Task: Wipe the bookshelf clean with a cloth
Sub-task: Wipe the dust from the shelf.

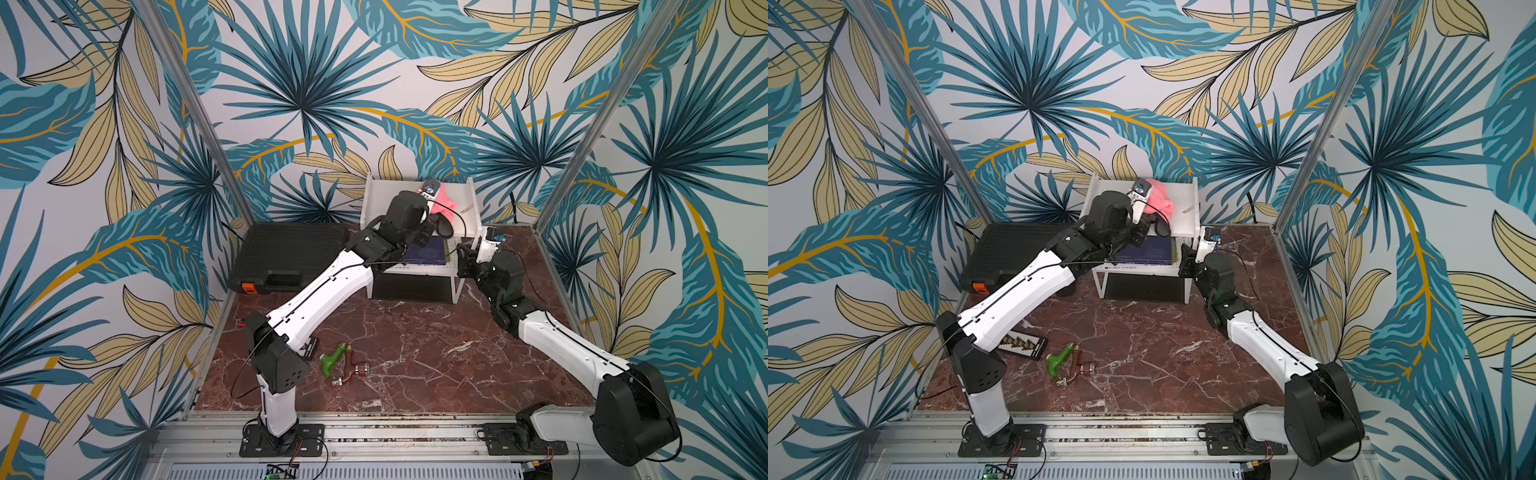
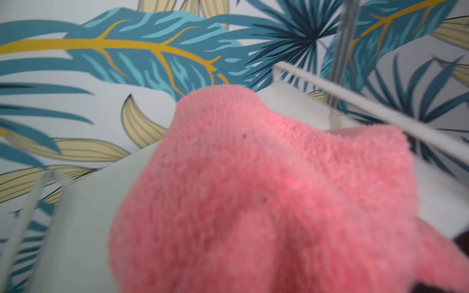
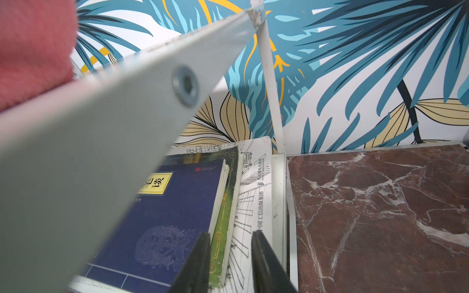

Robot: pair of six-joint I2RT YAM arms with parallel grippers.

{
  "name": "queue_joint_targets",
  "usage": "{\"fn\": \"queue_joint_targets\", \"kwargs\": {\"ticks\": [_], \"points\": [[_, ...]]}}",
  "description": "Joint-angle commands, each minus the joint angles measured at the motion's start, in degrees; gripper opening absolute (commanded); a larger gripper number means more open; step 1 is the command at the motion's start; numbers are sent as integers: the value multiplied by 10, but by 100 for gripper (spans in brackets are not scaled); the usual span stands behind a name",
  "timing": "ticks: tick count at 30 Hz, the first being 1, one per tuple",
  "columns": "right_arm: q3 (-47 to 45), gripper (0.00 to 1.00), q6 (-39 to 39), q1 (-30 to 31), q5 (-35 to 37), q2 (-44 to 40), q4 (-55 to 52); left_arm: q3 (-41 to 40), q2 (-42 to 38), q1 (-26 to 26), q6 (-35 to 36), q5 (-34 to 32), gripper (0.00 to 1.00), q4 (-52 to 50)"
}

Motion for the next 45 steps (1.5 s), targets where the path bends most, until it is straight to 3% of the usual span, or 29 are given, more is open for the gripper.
{"fn": "queue_joint_targets", "kwargs": {"ticks": [1, 5, 9, 12, 17, 21, 27, 30, 33, 36, 41, 45], "points": [[-3, 31, -40, 9, -18, 11, -3, -55, -50, 29, -30, -73, 0, -23], [-6, 31, -39, 9, -9, 9, -2, -86, -71, -5, -80, 80, 0, 53], [-6, 31, -32, 8, -10, 4, -1, 7, 9, -53, -88, 201, 0, 29], [-9, 31, -34, 9, -12, -3, -1, 8, 21, -51, -95, 156, 0, -5], [-14, 31, -48, 9, -3, -6, -10, -200, -128, -13, -111, 58, 0, 109], [-21, 31, -48, 9, -2, -7, 2, -295, -222, 35, -134, -3, 0, 125], [-11, 28, -56, 9, -12, -2, -2, -388, -278, 38, -118, 54, 0, 200], [-18, 26, -50, 8, -13, 2, 6, -417, -274, 38, -153, -2, 0, 167], [-32, 22, -42, 8, -14, 7, 11, -459, -284, 38, -197, -9, 0, 166], [-29, 17, -53, 7, -30, 8, 4, -480, -313, 38, -183, -41, 0, 214], [0, 7, -94, 1, -65, 4, -28, -423, -300, 42, -116, -99, 0, 198], [1, 5, -98, -4, -76, 4, -28, -448, -276, 41, -153, -73, 0, 180]]}}
